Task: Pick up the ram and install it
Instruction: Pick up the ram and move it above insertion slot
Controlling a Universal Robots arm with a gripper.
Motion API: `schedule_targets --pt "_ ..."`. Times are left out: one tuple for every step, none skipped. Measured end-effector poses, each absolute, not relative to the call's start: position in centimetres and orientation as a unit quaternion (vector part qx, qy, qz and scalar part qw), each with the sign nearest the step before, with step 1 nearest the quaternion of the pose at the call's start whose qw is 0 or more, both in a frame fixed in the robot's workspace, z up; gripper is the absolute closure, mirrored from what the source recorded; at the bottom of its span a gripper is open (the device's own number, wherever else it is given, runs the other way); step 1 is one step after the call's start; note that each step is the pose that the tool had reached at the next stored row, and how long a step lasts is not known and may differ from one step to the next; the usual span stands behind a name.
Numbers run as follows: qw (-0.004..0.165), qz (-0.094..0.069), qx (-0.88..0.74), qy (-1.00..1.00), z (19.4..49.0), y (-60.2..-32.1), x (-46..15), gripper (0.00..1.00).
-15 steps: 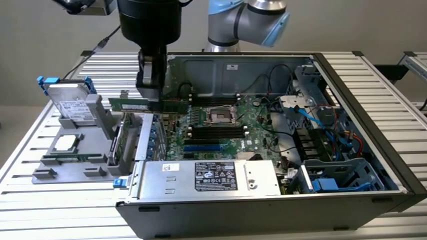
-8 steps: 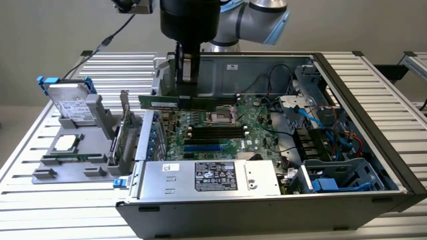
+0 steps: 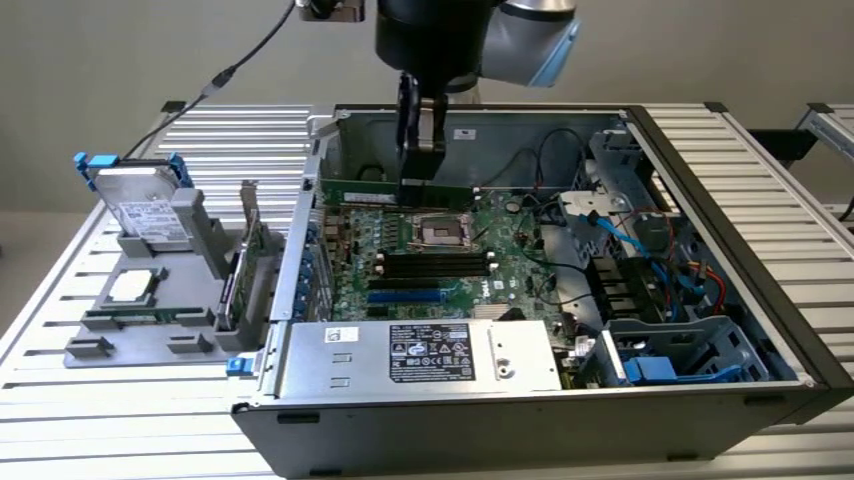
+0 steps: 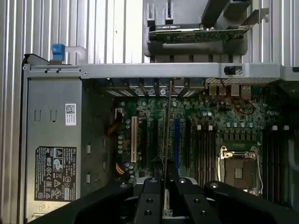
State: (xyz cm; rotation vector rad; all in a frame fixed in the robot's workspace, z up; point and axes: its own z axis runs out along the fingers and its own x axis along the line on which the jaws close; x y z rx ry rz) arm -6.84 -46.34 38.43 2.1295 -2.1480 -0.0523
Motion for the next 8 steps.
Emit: schedule_targets --pt "0.058 -0.017 0.703 -0.709 38.3 -46.0 -6.5 0.86" --pt "0.058 -0.017 0.703 -0.709 38.1 -45.6 -6.2 0.86" --pt "0.059 -0.017 0.703 -0.709 38.0 -45.2 -5.9 0.86" --pt "0.059 -0.017 0.703 -0.709 37.9 -44.8 -5.7 0.86" --pt "0.059 -0.017 0.703 -0.709 37.7 -44.4 -5.4 0.86" --pt "0.059 -0.016 0.703 -0.709 37.6 -44.0 -5.1 0.86" --pt "0.059 -0.016 0.703 -0.709 37.4 -43.6 -4.8 0.86" --pt "0.059 -0.016 0.703 -0.709 37.2 -43.2 -4.6 0.86"
